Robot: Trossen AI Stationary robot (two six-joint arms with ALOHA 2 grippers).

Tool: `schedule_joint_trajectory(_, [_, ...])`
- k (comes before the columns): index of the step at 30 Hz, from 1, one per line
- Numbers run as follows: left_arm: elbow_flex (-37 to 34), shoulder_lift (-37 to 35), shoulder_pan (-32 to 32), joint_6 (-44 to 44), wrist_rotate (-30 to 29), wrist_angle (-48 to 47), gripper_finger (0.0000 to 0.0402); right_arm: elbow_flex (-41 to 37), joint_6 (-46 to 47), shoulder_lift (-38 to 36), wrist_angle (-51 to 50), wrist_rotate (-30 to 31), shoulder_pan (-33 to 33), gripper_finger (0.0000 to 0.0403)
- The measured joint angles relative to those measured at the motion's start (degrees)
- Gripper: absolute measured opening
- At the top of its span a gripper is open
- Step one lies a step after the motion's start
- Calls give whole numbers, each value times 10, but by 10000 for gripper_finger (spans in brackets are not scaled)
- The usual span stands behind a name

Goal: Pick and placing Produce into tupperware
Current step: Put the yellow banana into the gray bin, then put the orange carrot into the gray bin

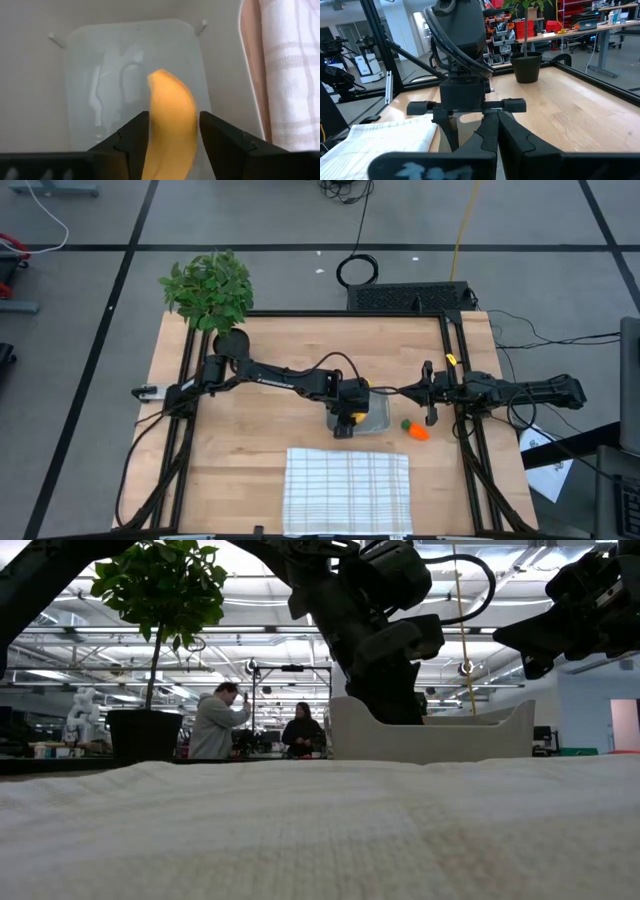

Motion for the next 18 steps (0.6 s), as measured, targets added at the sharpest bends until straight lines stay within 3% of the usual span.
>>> schedule_joint_trajectory(7, [-12, -1, 0, 10, -1, 7, 204, 0, 0, 0, 0, 0, 0, 0])
schedule_joint_trajectory(18, [-19, -3, -7, 22, -11, 25, 200, 0, 0, 1, 0, 0, 0, 0])
